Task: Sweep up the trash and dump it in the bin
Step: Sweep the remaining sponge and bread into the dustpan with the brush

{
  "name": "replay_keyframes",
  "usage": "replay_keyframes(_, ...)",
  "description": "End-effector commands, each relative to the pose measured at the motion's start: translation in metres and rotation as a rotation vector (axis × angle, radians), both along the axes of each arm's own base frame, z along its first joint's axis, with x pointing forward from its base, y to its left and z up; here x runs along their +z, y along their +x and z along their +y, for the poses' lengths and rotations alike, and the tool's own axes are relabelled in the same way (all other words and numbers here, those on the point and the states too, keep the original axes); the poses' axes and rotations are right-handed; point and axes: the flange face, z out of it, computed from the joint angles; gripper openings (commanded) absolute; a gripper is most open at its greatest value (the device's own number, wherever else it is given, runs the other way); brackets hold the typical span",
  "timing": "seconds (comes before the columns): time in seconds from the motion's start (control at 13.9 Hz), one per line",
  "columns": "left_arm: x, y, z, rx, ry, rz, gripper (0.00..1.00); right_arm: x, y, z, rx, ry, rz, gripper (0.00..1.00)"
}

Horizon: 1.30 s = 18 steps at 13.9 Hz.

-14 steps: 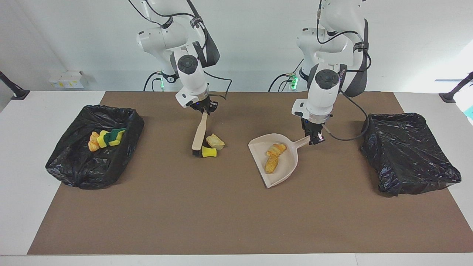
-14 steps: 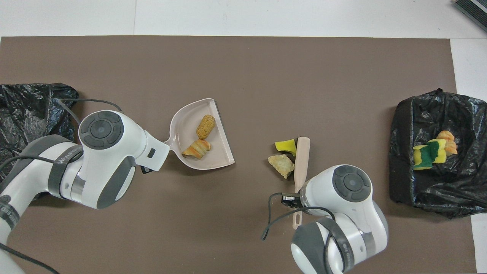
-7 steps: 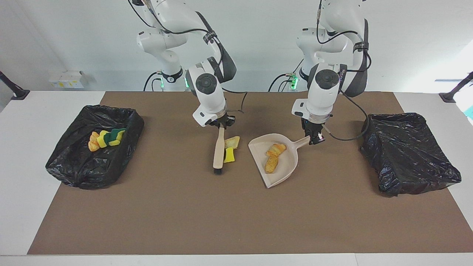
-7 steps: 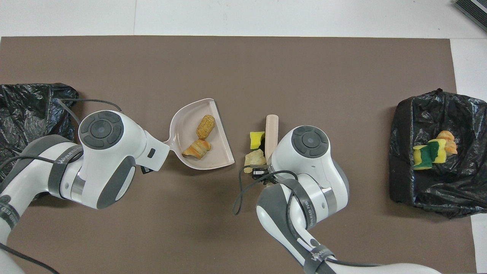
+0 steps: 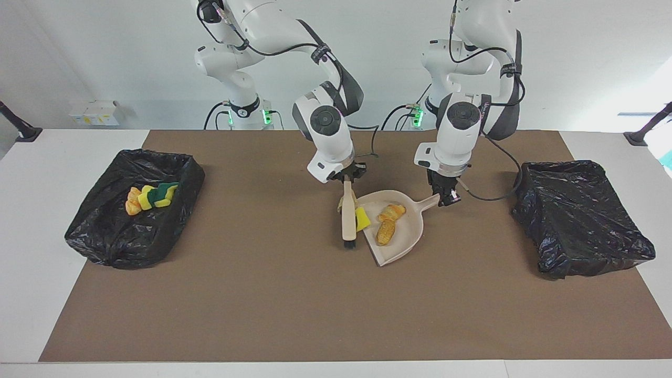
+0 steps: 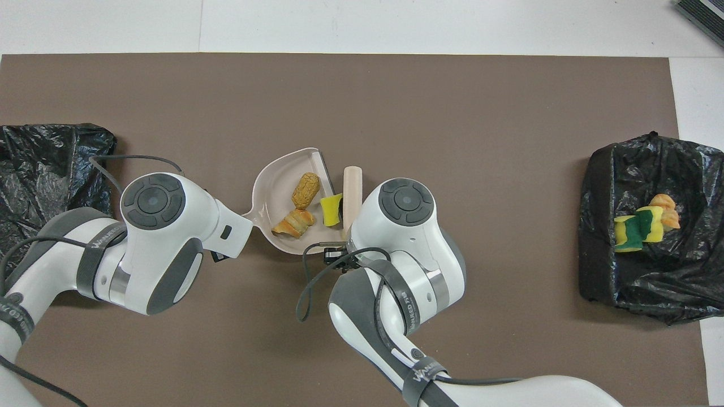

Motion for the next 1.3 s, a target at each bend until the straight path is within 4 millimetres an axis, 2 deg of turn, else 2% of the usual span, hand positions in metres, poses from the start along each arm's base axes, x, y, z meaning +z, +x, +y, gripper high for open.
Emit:
replay_keyframes(0.0, 0.000, -0.010, 0.000, 0.008, -0.010, -0.020, 0.00, 0.015, 0.013, 0.029, -0.001, 0.104, 0.007, 0.00)
replay_keyframes(0.14, 0.000, -0.010, 0.000, 0.008, -0.010, -0.020, 0.00, 0.024, 0.008, 0.043, 0.012, 0.124, 0.001, 0.00)
replay_keyframes(0.22, 0.001, -0.009, 0.001, 0.012, -0.012, -0.024, 0.00, 0.033, 0.011, 0.044, 0.004, 0.140, -0.004, 0.00)
replay_keyframes(0.29, 0.001, -0.006, 0.002, 0.035, -0.020, -0.027, 0.00, 0.041, 0.011, 0.040, 0.005, 0.142, 0.004, 0.00)
replay_keyframes(0.36, 0.002, -0.006, 0.001, 0.078, -0.047, -0.020, 0.00, 0.059, 0.008, 0.034, 0.013, 0.143, 0.007, 0.00)
replay_keyframes(0.58, 0.001, -0.005, 0.002, 0.174, -0.101, -0.001, 0.00, 0.092, 0.006, 0.013, 0.020, 0.139, 0.021, 0.00)
replay_keyframes(0.72, 0.001, -0.004, 0.005, 0.191, -0.100, 0.000, 0.00, 0.101, 0.003, 0.010, 0.030, 0.135, 0.024, 0.00)
replay_keyframes(0.87, 0.001, -0.004, 0.006, 0.196, -0.100, -0.001, 0.00, 0.092, 0.000, -0.004, 0.034, 0.092, 0.048, 0.00)
replay_keyframes(1.01, 0.001, -0.004, 0.006, 0.193, -0.100, -0.001, 0.00, 0.077, 0.001, -0.034, 0.029, 0.010, 0.041, 0.00)
replay_keyframes(1.15, 0.000, -0.005, 0.004, 0.170, -0.100, -0.001, 0.00, 0.053, -0.001, -0.061, 0.016, -0.053, 0.060, 0.00)
replay_keyframes(1.23, 0.000, -0.005, 0.002, 0.150, -0.103, -0.007, 0.00, 0.037, -0.004, -0.067, 0.028, -0.094, 0.064, 0.00)
